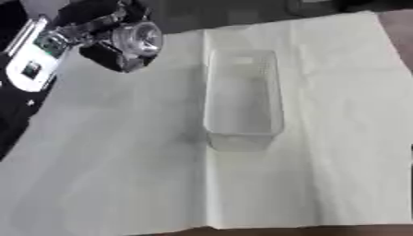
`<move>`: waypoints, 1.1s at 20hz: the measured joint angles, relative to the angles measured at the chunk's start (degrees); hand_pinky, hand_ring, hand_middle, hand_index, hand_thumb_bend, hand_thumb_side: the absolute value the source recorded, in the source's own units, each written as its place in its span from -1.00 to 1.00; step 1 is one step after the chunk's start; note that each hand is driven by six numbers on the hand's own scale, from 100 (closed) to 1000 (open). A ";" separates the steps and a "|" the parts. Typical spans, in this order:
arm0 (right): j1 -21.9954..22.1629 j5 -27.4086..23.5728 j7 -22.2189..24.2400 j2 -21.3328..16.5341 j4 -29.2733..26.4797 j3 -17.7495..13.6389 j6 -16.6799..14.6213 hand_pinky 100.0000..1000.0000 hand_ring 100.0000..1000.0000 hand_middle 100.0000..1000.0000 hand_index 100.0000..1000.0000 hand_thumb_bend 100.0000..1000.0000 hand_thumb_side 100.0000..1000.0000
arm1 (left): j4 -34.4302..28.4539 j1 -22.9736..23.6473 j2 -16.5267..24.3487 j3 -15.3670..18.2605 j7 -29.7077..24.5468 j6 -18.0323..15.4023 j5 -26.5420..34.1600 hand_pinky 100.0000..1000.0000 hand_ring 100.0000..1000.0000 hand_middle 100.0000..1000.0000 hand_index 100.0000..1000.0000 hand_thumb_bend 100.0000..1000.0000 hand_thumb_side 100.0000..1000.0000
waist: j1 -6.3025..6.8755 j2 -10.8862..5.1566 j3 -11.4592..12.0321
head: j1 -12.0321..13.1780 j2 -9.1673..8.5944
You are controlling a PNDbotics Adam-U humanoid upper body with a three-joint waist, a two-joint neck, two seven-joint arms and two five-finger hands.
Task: Pick up objects on the table and place them in the box.
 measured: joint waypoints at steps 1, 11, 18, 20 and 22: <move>0.01 0.00 0.01 0.00 0.00 0.01 0.01 0.45 0.64 0.79 0.78 -1.00 0.71 | 0.54 -0.78 -0.42 -0.30 0.29 -0.48 -0.56 -1.00 -0.91 -0.64 -0.26 -1.00 -0.29 | 0.00 0.00 -0.29 | 0.03 0.00; -0.06 -0.48 0.24 0.02 0.02 1.00 0.24 0.45 0.63 0.79 0.79 -1.00 0.70 | 7.21 -9.62 -2.36 -3.38 6.48 -6.34 -12.63 -1.00 -0.84 -0.60 -0.28 -1.00 -0.65 | 0.52 -0.22 -2.49 | 0.10 0.00; -0.73 -1.23 0.79 0.02 0.05 1.43 0.79 0.44 0.62 0.78 0.78 -1.00 0.70 | 9.29 -10.83 -8.23 -3.79 11.84 -7.94 -21.61 -1.00 -0.86 -0.61 -0.28 -1.00 -0.66 | 0.73 -0.07 -4.09 | 1.75 0.00; -1.13 -1.57 0.96 0.01 0.06 1.59 0.96 0.44 0.62 0.78 0.78 -1.00 0.70 | 9.35 -10.42 -10.57 -3.64 12.04 -8.01 -23.13 -1.00 -0.86 -0.61 -0.28 -1.00 -0.67 | 0.74 0.29 -4.48 | 2.86 0.00; -1.17 -1.87 1.14 0.01 0.12 1.79 1.14 0.44 0.62 0.77 0.78 -1.00 0.70 | 9.33 -9.95 -12.77 -3.62 11.93 -8.09 -24.41 -1.00 -0.86 -0.61 -0.28 -1.00 -0.66 | 0.87 0.60 -4.63 | 3.74 0.00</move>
